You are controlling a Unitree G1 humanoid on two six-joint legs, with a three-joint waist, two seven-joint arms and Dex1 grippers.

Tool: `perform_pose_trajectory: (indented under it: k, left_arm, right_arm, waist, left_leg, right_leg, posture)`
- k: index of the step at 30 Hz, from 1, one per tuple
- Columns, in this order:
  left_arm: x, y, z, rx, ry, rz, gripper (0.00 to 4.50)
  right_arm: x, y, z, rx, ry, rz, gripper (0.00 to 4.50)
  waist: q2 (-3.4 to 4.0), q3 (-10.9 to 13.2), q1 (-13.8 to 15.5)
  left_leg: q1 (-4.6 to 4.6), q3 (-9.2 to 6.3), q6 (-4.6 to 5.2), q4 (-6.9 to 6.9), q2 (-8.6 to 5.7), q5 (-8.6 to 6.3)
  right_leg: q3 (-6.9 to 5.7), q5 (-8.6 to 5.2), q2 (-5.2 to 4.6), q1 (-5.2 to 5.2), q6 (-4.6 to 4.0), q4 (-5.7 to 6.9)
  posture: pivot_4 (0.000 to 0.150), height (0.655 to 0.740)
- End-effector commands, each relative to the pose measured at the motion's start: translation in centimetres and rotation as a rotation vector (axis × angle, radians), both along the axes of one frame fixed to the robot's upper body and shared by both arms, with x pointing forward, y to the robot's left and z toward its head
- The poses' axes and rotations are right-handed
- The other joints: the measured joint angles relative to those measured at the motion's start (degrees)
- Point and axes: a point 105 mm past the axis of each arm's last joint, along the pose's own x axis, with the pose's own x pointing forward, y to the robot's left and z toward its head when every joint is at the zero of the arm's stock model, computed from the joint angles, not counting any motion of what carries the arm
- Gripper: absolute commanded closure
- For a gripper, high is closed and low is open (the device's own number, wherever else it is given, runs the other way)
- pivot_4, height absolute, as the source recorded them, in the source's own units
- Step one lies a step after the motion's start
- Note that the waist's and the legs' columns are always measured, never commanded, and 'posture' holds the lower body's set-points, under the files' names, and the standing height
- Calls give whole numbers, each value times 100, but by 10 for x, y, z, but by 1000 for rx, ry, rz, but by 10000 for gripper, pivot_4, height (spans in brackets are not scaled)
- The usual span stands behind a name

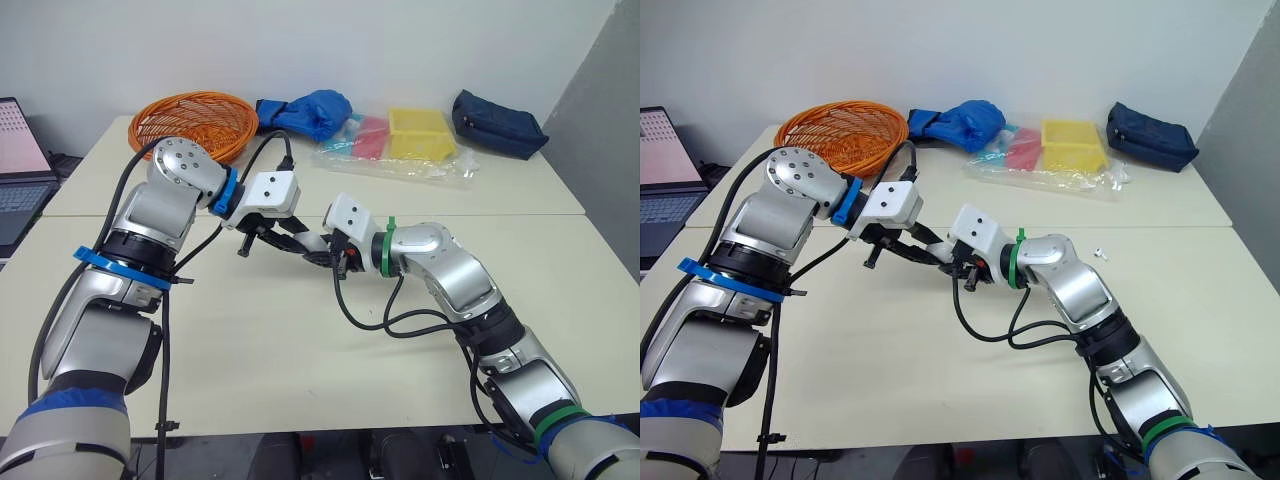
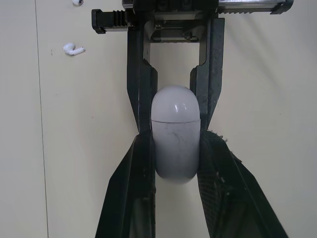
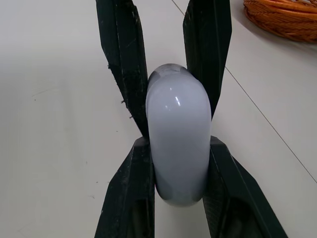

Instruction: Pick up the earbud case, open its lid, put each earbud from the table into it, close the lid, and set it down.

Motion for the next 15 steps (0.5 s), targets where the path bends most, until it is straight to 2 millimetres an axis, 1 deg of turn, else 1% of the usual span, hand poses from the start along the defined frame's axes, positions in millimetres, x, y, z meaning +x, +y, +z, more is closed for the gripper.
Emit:
perform_pose_trajectory:
  k: [1,4,6,7,8,12,14,15]
  left_arm:
    - [-1,-2,12,-7,-43,-11,37483]
    - [1,-2,13,-30,-44,13,37483]
    - [2,2,11,-78,-21,53,37483]
    - [1,5,10,-110,3,74,37483]
    - [0,7,9,-130,19,87,37483]
    - [-2,8,9,-216,41,124,37483]
    - [-3,15,6,-321,66,173,37483]
    - [-3,20,5,-388,72,202,37483]
  right_arm:
    - [0,4,19,27,-64,18,36605]
    - [1,2,19,27,-70,10,36605]
    - [2,-3,24,52,-75,6,29229]
    - [0,-7,27,65,-70,14,26727]
    - [-1,-10,29,74,-66,21,22877]
    - [-8,-25,37,89,-59,44,9223]
    - [-14,-44,45,90,-51,62,1207]
    - [-14,-56,51,90,-52,59,249]
  waist:
    - [0,0,0]
    - [0,0,0]
    - [0,0,-1]
    - [0,0,-6]
    - [0,0,-7]
    - [0,0,1]
    - [0,0,2]
    - [0,0,4]
  left_leg:
    - [0,0,0,0,0,0]
    - [0,0,0,0,0,0]
    - [0,0,0,0,0,0]
    - [0,0,0,0,0,0]
    - [2,2,0,0,0,0]
    - [0,-2,0,0,1,0]
    - [0,-3,0,0,0,0]
    - [0,-2,0,0,0,0]
  right_leg:
    - [0,0,0,0,0,0]
    - [0,0,0,0,0,1]
    - [0,0,0,0,0,1]
    - [0,0,0,0,0,1]
    - [1,0,0,0,0,2]
    - [1,0,-1,0,0,1]
    - [2,0,-1,0,0,1]
    - [2,0,-2,0,0,1]
  posture:
    - [1500,7400]
    - [1500,7400]
    - [1500,7400]
    - [1500,7400]
    - [1500,7400]
    - [1500,7400]
    - [1500,7400]
    - [1500,7400]
